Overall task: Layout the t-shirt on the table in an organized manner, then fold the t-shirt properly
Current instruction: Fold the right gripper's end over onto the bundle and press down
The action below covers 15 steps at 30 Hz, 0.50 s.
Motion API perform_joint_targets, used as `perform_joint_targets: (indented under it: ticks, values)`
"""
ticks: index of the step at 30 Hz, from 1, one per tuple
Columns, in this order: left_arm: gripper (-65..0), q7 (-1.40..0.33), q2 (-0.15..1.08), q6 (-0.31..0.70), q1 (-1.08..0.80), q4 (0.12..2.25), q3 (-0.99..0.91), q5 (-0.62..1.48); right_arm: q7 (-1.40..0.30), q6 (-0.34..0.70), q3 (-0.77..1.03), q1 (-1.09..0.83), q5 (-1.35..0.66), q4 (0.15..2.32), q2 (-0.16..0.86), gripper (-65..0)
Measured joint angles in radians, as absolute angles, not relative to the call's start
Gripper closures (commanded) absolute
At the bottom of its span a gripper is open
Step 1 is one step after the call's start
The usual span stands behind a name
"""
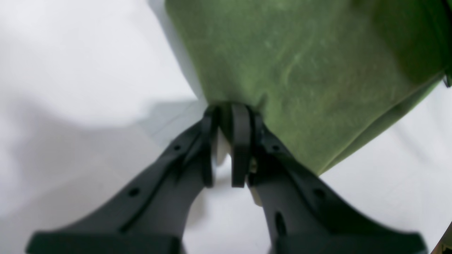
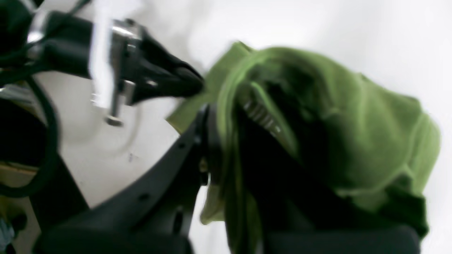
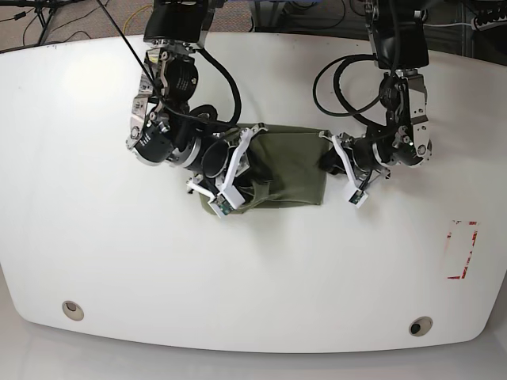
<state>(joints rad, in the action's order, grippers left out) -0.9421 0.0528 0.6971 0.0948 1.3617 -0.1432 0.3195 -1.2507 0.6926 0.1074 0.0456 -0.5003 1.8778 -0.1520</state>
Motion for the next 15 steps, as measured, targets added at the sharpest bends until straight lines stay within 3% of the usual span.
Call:
perform_joint_targets:
  ticks: [15]
  values:
    - [-5.0,-0.945,0.056,0.697,0.095,1.362,-0.141,0.319,-1.244,0.693,0.031,0.136,-0.529,1.805,-0.153,-1.4]
